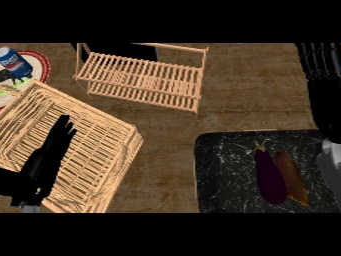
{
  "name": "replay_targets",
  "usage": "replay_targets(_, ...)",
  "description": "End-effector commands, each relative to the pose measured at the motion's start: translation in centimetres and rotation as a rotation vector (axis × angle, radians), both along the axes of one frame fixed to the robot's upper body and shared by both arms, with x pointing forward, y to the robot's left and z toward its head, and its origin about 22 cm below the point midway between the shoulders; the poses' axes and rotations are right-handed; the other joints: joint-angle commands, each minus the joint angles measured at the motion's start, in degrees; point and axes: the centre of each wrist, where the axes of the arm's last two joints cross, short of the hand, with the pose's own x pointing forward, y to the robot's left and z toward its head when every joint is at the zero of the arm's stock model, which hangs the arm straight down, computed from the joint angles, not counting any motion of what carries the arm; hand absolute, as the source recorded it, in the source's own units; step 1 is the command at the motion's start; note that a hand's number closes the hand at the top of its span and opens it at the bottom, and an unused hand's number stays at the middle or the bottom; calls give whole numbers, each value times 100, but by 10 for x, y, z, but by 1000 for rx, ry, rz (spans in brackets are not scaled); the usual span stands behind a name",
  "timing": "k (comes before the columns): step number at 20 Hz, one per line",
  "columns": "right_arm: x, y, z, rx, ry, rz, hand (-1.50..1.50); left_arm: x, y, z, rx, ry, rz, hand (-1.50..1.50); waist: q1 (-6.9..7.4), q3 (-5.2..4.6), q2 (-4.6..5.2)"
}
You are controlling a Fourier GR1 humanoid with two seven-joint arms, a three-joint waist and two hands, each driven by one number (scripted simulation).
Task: Pick the eggplant from the tray and place it in the tiered shelf
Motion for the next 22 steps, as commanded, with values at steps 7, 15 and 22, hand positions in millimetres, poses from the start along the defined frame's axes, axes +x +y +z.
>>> replay_targets(7, -52, -168, -77, -594, 635, -801, -150, -11, 24, 2, 174, 90, 31, 0, -918, -252, 290)
replay_targets(15, -102, -110, -93, -221, 684, -757, -150, -11, 6, -28, 182, 172, -74, 0, -263, -108, 25)
replay_targets(22, -99, -68, -44, -348, 769, -583, -150, 5, 1, -22, 208, 163, -103, 0, -92, -120, 56)
